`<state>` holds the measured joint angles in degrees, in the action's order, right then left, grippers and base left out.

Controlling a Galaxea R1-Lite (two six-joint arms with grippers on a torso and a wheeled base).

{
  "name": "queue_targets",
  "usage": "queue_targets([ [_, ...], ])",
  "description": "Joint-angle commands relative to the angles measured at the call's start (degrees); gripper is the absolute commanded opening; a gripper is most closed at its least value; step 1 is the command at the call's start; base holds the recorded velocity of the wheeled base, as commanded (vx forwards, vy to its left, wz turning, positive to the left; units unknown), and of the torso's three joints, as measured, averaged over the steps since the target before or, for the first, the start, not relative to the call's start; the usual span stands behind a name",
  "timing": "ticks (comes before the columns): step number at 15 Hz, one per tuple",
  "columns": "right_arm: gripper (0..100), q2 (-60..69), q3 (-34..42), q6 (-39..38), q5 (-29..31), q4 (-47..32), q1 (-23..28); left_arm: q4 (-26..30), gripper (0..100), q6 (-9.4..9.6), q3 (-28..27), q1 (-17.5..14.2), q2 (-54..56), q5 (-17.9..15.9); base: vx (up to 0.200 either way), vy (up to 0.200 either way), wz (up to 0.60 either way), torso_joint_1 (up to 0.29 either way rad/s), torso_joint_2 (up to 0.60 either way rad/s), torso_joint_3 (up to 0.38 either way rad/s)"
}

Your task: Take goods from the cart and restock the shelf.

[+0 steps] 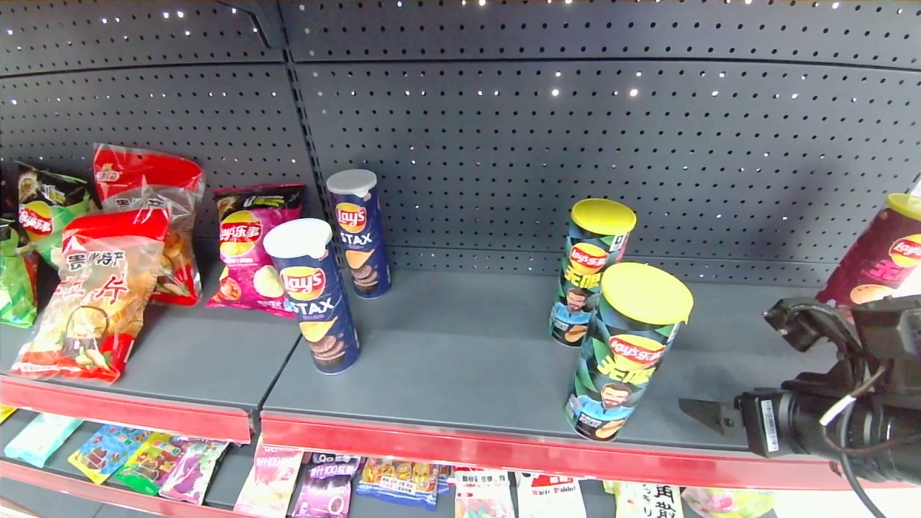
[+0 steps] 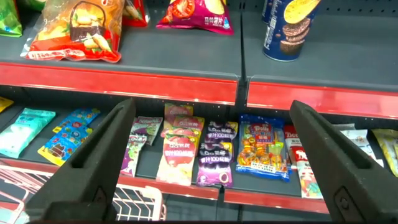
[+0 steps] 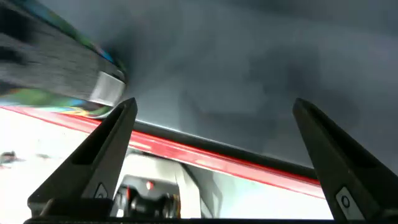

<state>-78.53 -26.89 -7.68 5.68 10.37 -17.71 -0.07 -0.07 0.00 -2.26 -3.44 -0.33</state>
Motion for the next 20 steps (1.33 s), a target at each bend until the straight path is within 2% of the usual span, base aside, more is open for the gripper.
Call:
queue_targets([
  [1,100,-2.7,0.3,0.0,0.8,0.0,-0.1,0.0,100,-0.01,0.0,0.0,-0.1,0.0,0.0,0.0,0.0,0.0,0.0,0.0],
  [4,100,-4.0,-0.3,0.0,1.0,0.4,-0.2,0.0,100,-0.01,0.0,0.0,-0.1,0.0,0.0,0.0,0.0,0.0,0.0,0.0],
  [9,100,-7.9,0.2,0.1,1.7,6.9,-1.4,0.0,100,-0.01,0.0,0.0,-0.1,0.0,0.0,0.0,0.0,0.0,0.0,0.0],
  [18,100,-10.1,-0.6,1.1,2.1,7.4,-3.2,0.0,100,-0.01,0.0,0.0,-0.1,0.0,0.0,0.0,0.0,0.0,0.0,0.0],
  [20,100,-11.3,-0.4,1.1,2.9,10.2,-4.3,0.0,100,-0.01,0.0,0.0,-0.1,0.0,0.0,0.0,0.0,0.0,0.0,0.0],
])
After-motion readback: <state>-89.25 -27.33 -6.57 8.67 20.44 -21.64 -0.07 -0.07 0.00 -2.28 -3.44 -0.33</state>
